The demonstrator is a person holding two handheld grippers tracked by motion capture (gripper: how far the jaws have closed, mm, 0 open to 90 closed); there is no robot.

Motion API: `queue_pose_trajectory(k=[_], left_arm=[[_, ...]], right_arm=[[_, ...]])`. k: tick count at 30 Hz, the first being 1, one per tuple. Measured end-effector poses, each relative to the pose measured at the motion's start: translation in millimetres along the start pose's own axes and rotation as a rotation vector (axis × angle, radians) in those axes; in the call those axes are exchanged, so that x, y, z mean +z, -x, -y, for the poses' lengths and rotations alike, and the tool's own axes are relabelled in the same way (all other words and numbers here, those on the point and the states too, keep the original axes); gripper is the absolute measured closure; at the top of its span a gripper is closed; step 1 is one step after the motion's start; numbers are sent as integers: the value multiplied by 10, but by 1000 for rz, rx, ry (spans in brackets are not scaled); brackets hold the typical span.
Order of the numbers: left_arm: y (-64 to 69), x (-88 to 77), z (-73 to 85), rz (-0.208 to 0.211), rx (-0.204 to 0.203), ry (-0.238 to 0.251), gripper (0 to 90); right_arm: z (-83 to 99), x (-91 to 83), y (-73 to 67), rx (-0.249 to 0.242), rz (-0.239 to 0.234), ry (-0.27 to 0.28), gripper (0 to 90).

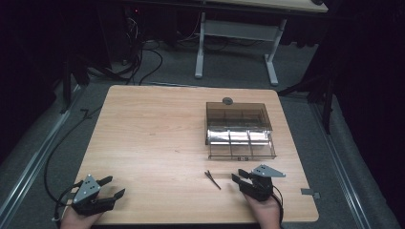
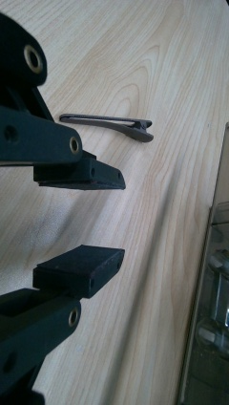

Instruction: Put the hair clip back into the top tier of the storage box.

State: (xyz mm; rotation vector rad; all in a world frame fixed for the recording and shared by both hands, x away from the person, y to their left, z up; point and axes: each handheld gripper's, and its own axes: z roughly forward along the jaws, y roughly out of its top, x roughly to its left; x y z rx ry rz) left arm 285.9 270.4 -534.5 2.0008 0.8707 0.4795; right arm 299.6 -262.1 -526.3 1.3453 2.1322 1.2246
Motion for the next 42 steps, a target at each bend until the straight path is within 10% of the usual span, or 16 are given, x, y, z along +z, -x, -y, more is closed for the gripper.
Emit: queue_pose_trajectory(k=[19,42], left_arm=[[2,2,-2,9,6,-6,315],[4,10,-5,15,11,-13,317]], right_arm=[[-212,144,-350,-114,-41,-72,896],[-243,462,-614,-173,-99,-119,900]])
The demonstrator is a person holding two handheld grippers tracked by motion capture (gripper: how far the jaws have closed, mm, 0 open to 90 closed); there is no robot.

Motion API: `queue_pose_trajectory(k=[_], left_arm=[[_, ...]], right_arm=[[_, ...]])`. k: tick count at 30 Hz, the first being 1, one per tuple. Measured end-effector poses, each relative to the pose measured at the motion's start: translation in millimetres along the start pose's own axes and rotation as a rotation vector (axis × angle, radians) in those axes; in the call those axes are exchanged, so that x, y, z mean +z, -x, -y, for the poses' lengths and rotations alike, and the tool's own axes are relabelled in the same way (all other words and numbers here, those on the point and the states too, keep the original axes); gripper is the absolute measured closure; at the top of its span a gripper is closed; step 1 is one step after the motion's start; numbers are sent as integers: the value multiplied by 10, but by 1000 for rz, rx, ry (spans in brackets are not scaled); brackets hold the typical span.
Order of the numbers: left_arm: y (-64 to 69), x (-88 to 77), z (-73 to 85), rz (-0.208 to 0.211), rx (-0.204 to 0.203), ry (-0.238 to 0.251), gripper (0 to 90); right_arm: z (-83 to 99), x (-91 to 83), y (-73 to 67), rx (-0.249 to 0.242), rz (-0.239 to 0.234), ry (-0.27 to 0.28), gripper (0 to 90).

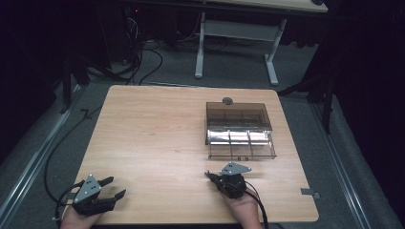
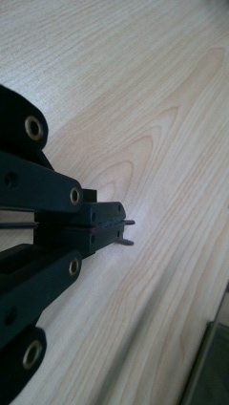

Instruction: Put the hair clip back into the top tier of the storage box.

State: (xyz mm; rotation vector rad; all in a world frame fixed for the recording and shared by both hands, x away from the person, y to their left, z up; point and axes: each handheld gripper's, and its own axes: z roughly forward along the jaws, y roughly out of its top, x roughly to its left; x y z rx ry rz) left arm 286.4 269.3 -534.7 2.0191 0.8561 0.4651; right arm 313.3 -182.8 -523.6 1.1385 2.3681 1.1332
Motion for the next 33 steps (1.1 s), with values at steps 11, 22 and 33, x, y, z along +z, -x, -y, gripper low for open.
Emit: queue_pose_trajectory(k=[11,22,33], left_arm=[[1,0,0,3,3,0,316],[2,-1,1,0,3,1,317],[2,0,0,3,4,-1,317]], right_arm=[[-19,-28,7,19,22,32,900],[0,22,-7,3,8,1,899],[-20,29,-25,25,-13,17,771]])
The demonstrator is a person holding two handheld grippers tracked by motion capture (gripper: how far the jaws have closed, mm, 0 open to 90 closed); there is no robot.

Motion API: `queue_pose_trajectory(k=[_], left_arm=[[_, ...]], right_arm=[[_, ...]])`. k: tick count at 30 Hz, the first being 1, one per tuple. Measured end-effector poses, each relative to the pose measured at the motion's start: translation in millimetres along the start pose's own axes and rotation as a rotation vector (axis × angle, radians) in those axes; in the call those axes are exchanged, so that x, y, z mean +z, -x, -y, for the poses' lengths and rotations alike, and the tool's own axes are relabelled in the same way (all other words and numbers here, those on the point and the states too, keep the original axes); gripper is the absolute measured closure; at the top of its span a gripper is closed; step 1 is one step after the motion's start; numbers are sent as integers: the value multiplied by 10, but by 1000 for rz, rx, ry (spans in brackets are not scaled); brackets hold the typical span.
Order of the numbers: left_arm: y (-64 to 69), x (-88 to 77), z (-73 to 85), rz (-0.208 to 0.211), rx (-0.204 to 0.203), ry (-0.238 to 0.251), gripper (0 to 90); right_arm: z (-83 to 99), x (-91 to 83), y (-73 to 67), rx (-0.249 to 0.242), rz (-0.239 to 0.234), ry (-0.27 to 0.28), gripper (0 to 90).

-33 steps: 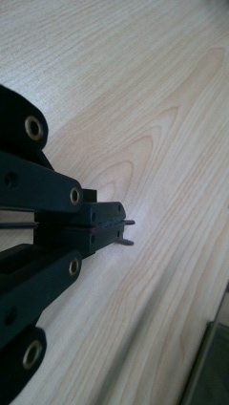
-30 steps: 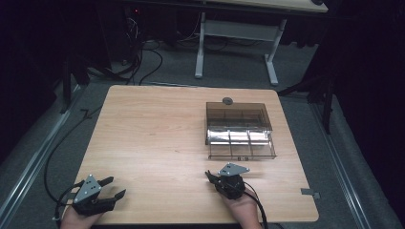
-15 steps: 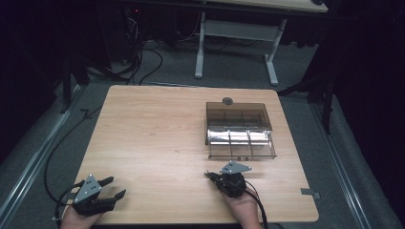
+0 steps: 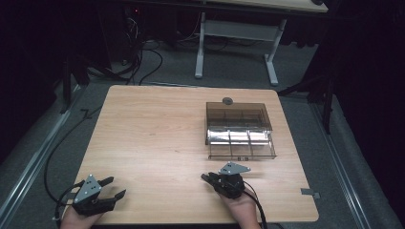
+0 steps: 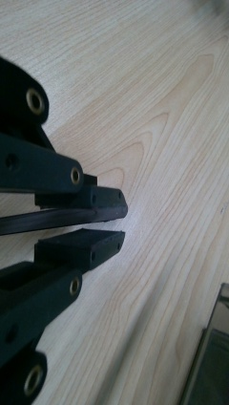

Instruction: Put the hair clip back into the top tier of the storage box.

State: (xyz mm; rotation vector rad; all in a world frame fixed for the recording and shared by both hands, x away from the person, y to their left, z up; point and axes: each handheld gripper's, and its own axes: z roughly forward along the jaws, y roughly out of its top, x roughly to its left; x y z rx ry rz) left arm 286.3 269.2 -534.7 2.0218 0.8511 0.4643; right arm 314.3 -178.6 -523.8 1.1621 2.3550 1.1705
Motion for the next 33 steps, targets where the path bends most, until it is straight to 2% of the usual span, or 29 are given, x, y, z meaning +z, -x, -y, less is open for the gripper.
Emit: queue_pose_trajectory(k=[2,7,12,24,33], left_arm=[[0,0,0,0,0,0,317],[-1,1,-1,1,0,-1,317],[0,1,0,0,0,-1,317],[0,-1,0,2,0,1,317],[1,-1,1,1,1,1,317]], right_arm=[[-18,58,-6,0,-4,-19,732],[-30,120,0,-3,-8,-47,724],[-32,137,-12,-26,-4,-58,787],[-55,13,2,-27,15,-18,798],[-18,-195,56,-4,47,12,798]])
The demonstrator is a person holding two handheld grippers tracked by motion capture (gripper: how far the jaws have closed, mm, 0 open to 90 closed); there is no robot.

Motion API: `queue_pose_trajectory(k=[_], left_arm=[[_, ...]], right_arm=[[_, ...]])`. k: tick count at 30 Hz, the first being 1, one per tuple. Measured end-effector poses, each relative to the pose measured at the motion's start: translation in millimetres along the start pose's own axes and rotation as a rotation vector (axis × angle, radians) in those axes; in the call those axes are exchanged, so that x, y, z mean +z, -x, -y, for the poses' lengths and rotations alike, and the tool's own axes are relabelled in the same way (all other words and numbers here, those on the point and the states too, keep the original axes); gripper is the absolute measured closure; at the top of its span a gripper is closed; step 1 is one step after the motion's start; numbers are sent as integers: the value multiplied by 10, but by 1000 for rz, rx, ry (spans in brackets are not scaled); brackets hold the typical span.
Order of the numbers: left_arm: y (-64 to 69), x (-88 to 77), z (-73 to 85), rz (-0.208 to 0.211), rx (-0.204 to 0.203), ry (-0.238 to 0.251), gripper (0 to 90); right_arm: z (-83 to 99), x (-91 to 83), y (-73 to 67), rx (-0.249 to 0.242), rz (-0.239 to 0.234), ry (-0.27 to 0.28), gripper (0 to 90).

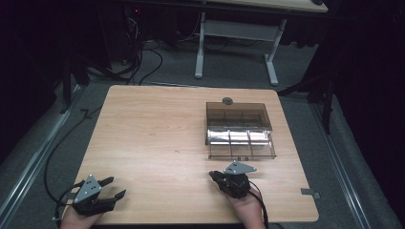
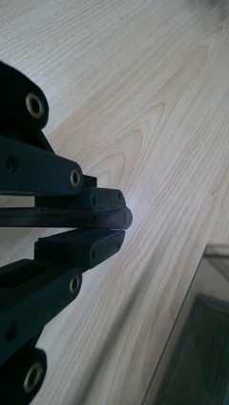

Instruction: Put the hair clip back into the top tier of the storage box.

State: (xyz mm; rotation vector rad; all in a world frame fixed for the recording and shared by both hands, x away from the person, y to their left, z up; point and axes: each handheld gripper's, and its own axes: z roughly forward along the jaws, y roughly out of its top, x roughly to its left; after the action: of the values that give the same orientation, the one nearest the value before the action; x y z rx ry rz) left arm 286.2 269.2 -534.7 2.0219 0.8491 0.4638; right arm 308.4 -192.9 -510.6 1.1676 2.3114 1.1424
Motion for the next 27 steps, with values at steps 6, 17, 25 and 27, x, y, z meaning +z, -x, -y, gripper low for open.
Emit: queue_pose_trajectory(k=[6,17,25,27], left_arm=[[1,1,-1,-1,0,-1,318],[-3,0,0,4,-2,0,317],[-3,1,-1,5,-1,-1,317],[-3,1,-1,5,-1,-1,317]], right_arm=[[74,-128,108,31,31,9,797],[243,-417,329,89,103,14,797],[369,-510,468,126,144,-11,797],[385,-495,482,129,152,-23,797]])
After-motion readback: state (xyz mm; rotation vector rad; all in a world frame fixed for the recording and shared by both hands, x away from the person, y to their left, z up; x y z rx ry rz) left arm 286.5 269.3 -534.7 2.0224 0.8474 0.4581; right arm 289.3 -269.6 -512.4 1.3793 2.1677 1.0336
